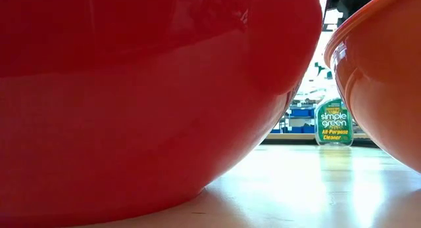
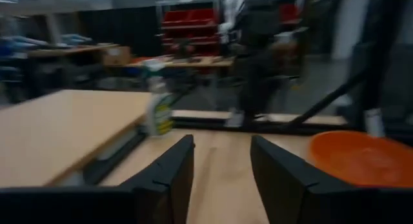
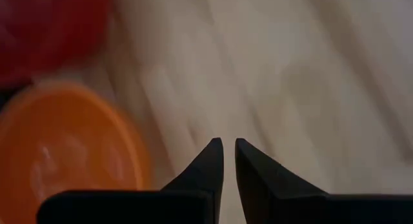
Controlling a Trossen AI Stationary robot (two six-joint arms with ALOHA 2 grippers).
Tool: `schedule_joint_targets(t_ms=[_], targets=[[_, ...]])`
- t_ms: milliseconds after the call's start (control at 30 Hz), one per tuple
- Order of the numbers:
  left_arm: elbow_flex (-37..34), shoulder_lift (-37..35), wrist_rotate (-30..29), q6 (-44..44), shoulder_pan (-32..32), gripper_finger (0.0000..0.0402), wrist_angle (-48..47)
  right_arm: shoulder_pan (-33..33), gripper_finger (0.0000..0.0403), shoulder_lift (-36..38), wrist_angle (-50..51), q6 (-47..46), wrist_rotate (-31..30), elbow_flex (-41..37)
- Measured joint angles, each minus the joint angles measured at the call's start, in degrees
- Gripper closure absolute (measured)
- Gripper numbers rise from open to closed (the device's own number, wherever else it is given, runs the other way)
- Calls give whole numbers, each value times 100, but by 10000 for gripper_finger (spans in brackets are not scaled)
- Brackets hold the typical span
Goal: Nest bowls inside each other
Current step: Stack the orange bowl into the red bowl
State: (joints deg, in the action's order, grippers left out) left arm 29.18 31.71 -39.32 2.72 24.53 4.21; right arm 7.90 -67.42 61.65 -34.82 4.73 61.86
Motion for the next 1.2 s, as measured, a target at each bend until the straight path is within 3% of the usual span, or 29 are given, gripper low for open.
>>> schedule_joint_targets(t_ms=[300,467,633,767,1200], targets=[[519,724,-495,297,0,186,-33,1521,343,-1943,930,-577,121,1419],[541,839,-454,199,13,182,-31,1776,294,-2415,936,-1340,601,1611],[541,888,-447,46,22,182,-64,1990,228,-2847,944,-1720,575,1611],[541,887,-388,-103,81,182,-61,2176,198,-3195,1096,-1813,398,1611],[541,880,-345,-211,109,182,-91,2321,235,-3169,690,-2206,-24,1159]])
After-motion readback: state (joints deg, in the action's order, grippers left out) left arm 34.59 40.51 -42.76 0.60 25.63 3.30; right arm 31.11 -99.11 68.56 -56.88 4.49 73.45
